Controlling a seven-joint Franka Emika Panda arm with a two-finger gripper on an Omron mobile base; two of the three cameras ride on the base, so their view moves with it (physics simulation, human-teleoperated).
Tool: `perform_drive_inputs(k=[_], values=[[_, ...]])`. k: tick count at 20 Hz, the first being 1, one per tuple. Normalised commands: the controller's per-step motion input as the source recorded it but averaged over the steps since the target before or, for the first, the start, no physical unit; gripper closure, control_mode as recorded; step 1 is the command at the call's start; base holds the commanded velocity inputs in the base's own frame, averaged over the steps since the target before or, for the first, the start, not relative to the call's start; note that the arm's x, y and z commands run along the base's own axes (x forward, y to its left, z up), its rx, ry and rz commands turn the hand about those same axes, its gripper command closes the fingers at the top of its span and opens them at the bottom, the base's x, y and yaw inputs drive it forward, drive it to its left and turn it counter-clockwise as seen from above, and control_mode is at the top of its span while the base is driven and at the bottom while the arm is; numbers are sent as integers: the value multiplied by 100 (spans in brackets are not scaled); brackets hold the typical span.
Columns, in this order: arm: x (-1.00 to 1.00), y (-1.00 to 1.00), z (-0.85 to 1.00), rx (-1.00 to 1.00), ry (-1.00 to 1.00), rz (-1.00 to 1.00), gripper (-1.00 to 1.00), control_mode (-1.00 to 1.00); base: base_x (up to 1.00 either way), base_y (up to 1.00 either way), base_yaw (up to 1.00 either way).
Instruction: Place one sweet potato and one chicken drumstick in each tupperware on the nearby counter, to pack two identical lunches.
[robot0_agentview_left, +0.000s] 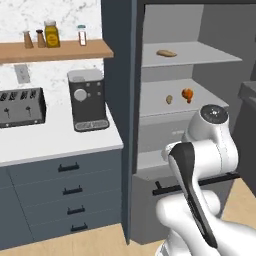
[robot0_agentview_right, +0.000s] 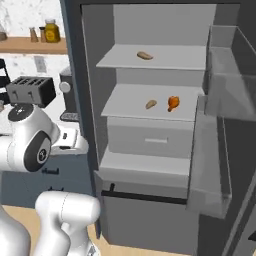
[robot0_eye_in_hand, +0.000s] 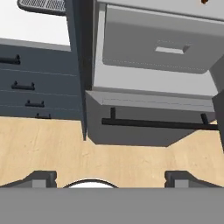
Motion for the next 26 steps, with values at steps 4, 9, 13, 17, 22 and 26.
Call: perform_drive_inputs(k=[4, 9, 13, 17, 22, 26], values=[[0, 0, 0, 0, 0, 0, -100, 100, 32, -69, 0], [0, 0, 0, 0, 0, 0, -100, 100, 67, -7, 0], [0, 0, 0, 0, 0, 0, -100, 100, 67, -3, 0], [0, 0, 0, 0, 0, 0, -100, 100, 31, -45, -1], [9, -8, 0, 0, -1, 0, -100, -100, 21, -41, 0], [77, -12, -15, 0, -1, 0, -100, -100, 0, 0, 0]])
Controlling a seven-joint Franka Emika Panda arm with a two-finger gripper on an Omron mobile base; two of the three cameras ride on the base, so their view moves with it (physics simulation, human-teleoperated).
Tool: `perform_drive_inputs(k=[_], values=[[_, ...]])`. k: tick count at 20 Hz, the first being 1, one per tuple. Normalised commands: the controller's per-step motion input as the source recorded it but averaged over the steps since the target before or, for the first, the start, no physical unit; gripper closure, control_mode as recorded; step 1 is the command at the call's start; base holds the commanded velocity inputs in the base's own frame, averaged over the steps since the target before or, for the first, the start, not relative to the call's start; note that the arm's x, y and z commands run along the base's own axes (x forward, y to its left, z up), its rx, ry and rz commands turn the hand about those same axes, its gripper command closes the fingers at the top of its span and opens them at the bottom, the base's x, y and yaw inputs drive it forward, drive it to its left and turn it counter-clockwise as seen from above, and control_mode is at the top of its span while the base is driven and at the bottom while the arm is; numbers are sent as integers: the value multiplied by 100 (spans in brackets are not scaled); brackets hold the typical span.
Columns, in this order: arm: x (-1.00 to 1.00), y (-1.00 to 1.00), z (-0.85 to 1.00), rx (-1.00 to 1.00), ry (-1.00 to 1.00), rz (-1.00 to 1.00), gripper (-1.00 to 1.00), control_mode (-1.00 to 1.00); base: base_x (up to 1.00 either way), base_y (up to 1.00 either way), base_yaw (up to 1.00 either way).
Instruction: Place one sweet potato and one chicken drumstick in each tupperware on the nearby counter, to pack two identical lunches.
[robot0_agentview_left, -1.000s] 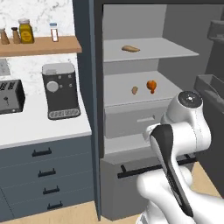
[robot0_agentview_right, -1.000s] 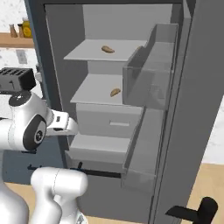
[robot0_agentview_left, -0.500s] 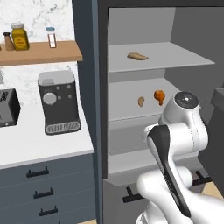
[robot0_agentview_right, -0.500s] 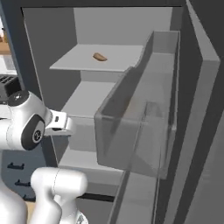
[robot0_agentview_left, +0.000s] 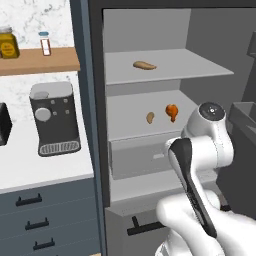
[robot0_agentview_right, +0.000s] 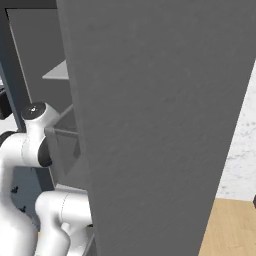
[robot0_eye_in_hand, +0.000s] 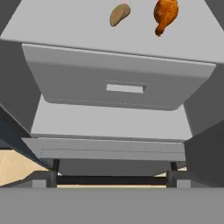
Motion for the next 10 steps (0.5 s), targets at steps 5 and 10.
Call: perform_drive_inputs(k=[5, 10], values=[[100, 0, -42, 0, -1, 0, -100, -100, 0, 0, 0], [100, 0, -33, 2, -1, -1, -100, -100, 0, 0, 0]])
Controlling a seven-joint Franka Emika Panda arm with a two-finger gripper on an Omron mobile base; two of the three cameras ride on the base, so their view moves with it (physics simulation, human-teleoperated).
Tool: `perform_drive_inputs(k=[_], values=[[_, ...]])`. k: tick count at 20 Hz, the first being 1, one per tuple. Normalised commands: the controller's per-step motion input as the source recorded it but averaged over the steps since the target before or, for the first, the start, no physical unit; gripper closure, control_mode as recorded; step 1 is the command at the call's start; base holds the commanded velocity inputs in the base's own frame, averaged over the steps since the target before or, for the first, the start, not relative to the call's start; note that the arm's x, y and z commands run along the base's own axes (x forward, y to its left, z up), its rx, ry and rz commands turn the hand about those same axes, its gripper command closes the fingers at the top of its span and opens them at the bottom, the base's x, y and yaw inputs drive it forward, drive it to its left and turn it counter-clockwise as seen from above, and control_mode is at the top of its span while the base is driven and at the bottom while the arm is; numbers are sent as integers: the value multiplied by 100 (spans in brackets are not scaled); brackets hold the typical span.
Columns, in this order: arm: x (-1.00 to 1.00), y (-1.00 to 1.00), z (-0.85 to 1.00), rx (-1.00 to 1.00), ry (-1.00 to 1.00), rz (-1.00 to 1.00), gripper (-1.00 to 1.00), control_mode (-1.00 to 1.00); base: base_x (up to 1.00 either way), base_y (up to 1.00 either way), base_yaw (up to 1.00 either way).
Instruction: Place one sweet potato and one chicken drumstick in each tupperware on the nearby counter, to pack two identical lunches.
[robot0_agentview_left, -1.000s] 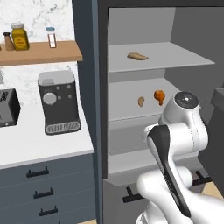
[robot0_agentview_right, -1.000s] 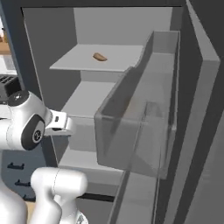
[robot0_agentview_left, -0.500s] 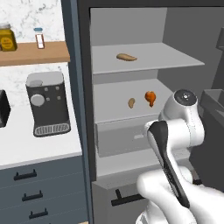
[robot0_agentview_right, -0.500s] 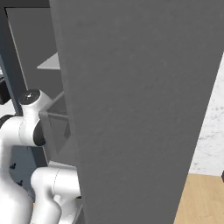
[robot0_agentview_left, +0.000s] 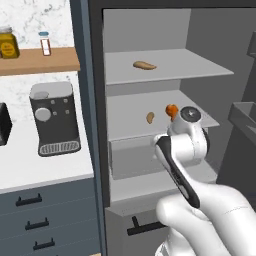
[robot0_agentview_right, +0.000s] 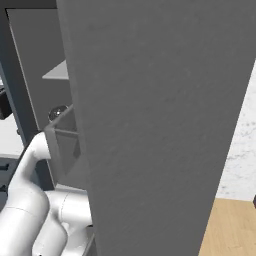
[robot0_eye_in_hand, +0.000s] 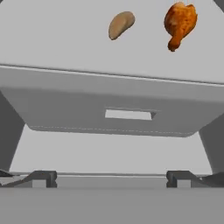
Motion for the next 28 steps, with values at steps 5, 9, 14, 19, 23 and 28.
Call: perform_drive_inputs(k=[5, 9, 14, 19, 23, 28], values=[[95, 0, 1, 17, 0, -9, -100, -100, 0, 0, 0], [61, 0, 11, 25, 1, -11, -100, -100, 0, 0, 0], [47, 0, -1, 6, 0, -5, -100, -100, 0, 0, 0], [59, 0, -7, 0, 0, -3, -100, -100, 0, 0, 0], [67, 0, -9, 0, 0, -3, -100, -100, 0, 0, 0], [57, 0, -17, 0, 0, -1, -100, -100, 0, 0, 0]])
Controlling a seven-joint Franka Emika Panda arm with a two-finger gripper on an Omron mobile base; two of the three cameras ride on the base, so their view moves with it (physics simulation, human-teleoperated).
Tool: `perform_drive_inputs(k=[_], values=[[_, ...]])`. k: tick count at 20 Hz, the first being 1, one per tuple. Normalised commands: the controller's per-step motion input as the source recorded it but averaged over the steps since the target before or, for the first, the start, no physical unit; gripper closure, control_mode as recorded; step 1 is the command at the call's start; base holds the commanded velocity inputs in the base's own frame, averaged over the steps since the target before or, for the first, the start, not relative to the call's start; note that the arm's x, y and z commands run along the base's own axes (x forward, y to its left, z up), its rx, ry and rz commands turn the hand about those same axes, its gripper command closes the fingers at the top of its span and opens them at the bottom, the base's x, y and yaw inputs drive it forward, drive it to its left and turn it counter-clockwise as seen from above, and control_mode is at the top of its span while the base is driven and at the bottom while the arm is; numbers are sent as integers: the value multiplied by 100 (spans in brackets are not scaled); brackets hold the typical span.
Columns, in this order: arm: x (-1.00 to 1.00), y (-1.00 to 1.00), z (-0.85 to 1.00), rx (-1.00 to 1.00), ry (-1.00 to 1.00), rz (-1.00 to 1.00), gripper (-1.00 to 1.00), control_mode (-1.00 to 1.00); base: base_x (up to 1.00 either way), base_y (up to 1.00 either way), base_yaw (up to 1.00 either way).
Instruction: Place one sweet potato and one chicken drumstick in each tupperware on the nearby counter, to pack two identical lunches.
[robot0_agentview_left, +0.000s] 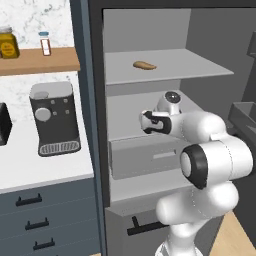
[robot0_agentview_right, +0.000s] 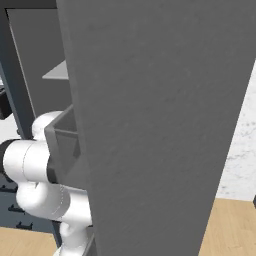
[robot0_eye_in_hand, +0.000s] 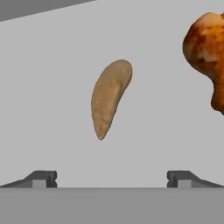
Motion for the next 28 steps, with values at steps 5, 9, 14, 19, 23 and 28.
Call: perform_drive_inputs(k=[5, 9, 14, 19, 23, 28], values=[[59, 0, -14, 0, 0, -1, -100, -100, 0, 0, 0], [57, 4, -17, 0, 0, -1, -100, -100, 0, 0, 0], [57, 3, -24, 0, 0, 0, -100, -100, 0, 0, 0], [52, 1, -29, 0, 0, -1, 100, -100, 0, 0, 0], [-13, 0, -42, 0, 0, 0, 100, -100, 0, 0, 0], [-93, 0, -53, 0, -2, -1, 100, -100, 0, 0, 0]])
